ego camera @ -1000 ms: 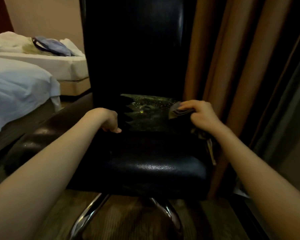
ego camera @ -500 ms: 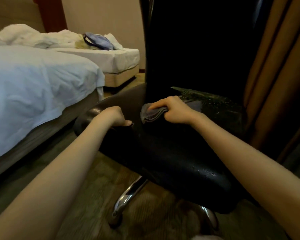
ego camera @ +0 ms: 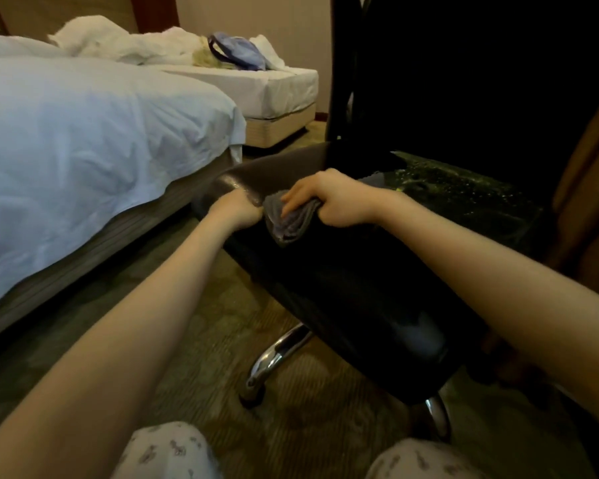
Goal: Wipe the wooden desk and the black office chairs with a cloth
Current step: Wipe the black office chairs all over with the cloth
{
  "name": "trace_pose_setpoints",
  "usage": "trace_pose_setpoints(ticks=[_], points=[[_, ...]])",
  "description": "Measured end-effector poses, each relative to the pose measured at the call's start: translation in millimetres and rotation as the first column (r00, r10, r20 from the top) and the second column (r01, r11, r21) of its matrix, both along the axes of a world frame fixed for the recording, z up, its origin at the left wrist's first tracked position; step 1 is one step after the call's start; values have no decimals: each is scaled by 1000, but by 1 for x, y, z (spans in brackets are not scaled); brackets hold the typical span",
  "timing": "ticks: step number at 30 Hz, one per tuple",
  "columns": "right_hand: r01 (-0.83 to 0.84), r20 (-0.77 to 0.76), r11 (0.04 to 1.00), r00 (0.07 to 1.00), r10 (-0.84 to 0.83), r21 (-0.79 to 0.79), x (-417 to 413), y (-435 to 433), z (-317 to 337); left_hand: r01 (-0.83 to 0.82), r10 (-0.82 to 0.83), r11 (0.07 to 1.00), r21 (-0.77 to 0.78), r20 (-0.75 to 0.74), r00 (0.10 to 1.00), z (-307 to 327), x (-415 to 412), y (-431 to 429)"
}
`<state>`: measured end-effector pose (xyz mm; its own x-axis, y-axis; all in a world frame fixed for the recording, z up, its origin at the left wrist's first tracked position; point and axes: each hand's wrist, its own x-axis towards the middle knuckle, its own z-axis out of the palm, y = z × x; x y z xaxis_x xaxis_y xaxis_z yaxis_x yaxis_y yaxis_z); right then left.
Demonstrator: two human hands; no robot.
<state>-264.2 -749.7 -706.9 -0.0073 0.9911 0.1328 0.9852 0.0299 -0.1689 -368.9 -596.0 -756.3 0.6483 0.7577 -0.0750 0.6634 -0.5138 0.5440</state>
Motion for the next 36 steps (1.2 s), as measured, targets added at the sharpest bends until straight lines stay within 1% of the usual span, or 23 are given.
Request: trace_pose_setpoints(ticks=[1, 3, 5, 6, 8, 10, 11, 12, 15, 16, 18, 19, 21, 23, 25, 27, 28, 29, 31, 32, 34, 35, 36], points=[[-62, -19, 997, 998, 61, -43, -3, -6, 2, -6, 6, 999, -50, 14, 1000, -3, 0, 2], [-173, -71, 970, 984, 162, -172, -15, -18, 7, -73, 74, 986, -151, 0, 997, -4, -3, 1], [-220, -85, 936, 975, 204, -275, -26, -17, 16, -137, 137, 962, -237, -17, 990, -6, -7, 6], [-215, -73, 937, 977, 202, -275, -29, -12, 20, -148, 149, 948, -280, -20, 989, -8, -9, 8], [-155, -9, 975, 988, 156, -158, -30, 2, 23, -134, 145, 927, -350, 4, 989, -12, -14, 16], [-86, 135, 995, 987, 91, -40, -26, 17, 14, -115, 152, 900, -420, 56, 987, -18, -25, 21], [-71, 192, 997, 978, 77, -38, -25, 22, 6, -119, 165, 882, -455, 61, 984, -19, -31, 23], [-73, 210, 996, 974, 83, -56, -25, 23, 0, -123, 169, 864, -489, 52, 984, -21, -39, 23], [-98, 176, 989, 978, 116, -108, -29, 13, -1, -110, 84, 826, -553, -73, 994, -28, -52, 18], [-115, 187, 983, 972, 141, -140, -32, 7, 1, -103, 86, 797, -595, -58, 995, -31, -50, 13], [-188, 183, 955, 956, 231, -229, -41, -2, 3, -94, 185, 692, -715, 50, 981, -37, -43, 2], [-224, 160, 932, 948, 276, -284, -46, -4, 4, -88, 238, 653, -752, 94, 967, -38, -39, -3], [-246, 134, 904, 942, 308, -349, -55, -1, 4, -88, 315, 614, -784, 141, 939, -43, -34, -7], [-200, 199, 932, 943, 267, -302, -60, 9, 4, -87, 348, 601, -795, 161, 924, -47, -32, -5], [-167, 358, 952, 899, 254, -255, -67, 19, -1, -112, 410, 583, -805, 172, 896, -51, -32, -1], [-134, 481, 951, 838, 259, -280, -75, 24, -10, -155, 469, 581, -799, 173, 866, -62, -27, 11], [-121, 504, 943, 820, 271, -309, -80, 22, -11, -158, 481, 582, -798, 182, 857, -64, -24, 15], [-123, 507, 929, 809, 298, -350, -86, 17, -12, -162, 489, 591, -790, 191, 851, -67, -23, 18], [-128, 507, 869, 768, 392, -478, -101, 1, -9, -149, 526, 564, -813, 214, 823, -73, -17, 23], [-113, 506, 819, 737, 449, -562, -110, -9, -10, -147, 557, 537, -831, 219, 801, -71, -16, 22], [-55, 450, 683, 713, 538, -729, -129, -23, -15, -154, 602, 522, -839, 235, 764, -70, -15, 18], [-22, 408, 611, 725, 555, -791, -136, -26, -16, -158, 607, 528, -834, 240, 757, -65, -17, 13], [-17, 357, 564, 759, 544, -825, -140, -24, -13, -147, 616, 516, -844, 246, 748, -59, -20, 7]])
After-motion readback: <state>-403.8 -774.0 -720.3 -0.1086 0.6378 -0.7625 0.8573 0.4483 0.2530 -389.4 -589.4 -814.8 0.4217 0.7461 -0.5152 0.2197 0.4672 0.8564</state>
